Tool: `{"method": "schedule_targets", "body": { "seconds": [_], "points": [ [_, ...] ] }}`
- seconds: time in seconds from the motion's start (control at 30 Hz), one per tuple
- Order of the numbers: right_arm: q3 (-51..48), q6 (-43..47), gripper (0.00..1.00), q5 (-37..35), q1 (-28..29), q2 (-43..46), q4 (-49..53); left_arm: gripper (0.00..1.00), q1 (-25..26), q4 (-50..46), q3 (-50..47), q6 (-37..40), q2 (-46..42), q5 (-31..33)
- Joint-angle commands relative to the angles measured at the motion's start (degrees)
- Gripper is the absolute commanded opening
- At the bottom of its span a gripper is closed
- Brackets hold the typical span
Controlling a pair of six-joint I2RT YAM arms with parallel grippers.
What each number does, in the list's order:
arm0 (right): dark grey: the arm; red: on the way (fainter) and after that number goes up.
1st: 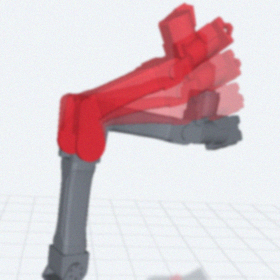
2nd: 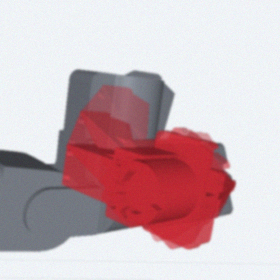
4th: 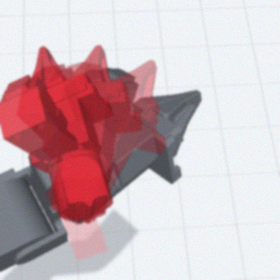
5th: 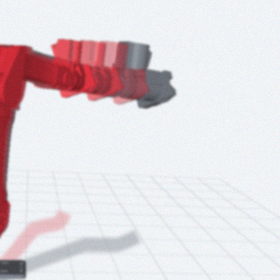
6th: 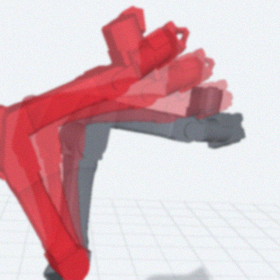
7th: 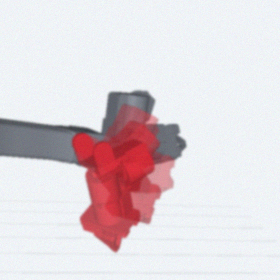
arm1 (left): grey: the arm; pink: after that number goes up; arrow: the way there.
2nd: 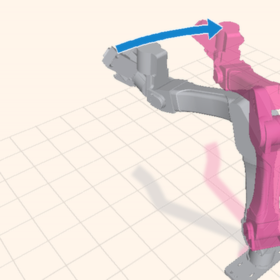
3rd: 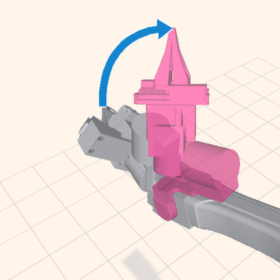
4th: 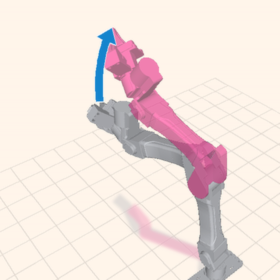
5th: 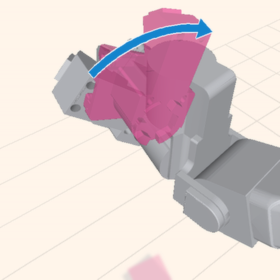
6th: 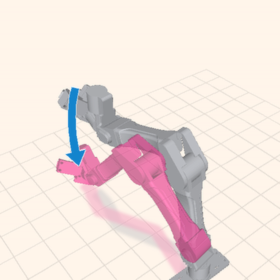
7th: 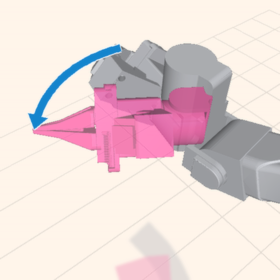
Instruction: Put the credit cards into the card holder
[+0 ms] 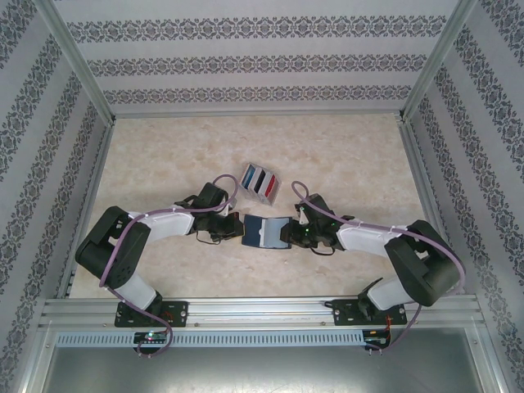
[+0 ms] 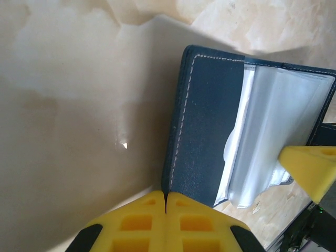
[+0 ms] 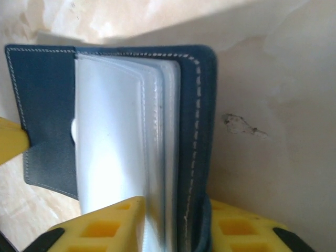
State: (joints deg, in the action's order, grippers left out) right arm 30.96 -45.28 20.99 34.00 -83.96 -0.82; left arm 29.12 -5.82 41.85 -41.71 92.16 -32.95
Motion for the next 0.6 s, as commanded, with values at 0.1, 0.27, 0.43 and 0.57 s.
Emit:
{"method": "schedule_targets", "body": {
  "seconds": [0.1,0.27,0.43,0.57],
  "points": [
    [3.02,-0.21,0.42,-0.53,2.27,-3.33,-1.64,0.00,-0.38,2.92,-1.02,-1.35,0.42,-1.32],
    [4.66,-0.25,0.53,0.07,3.24,-5.57,-1.99,0.00,-0.38,3.43,-1.27,-1.56,0.72,-1.42],
    [5.51,-0.24,0.59,0.19,4.00,-6.98,-3.04,0.00,-0.38,4.83,-1.47,-1.93,1.26,-2.12],
    [4.98,-1.26,0.59,0.64,4.17,-5.20,-5.06,0.00,-0.36,7.94,-2.66,-3.45,1.16,-2.39]
  ]
}}
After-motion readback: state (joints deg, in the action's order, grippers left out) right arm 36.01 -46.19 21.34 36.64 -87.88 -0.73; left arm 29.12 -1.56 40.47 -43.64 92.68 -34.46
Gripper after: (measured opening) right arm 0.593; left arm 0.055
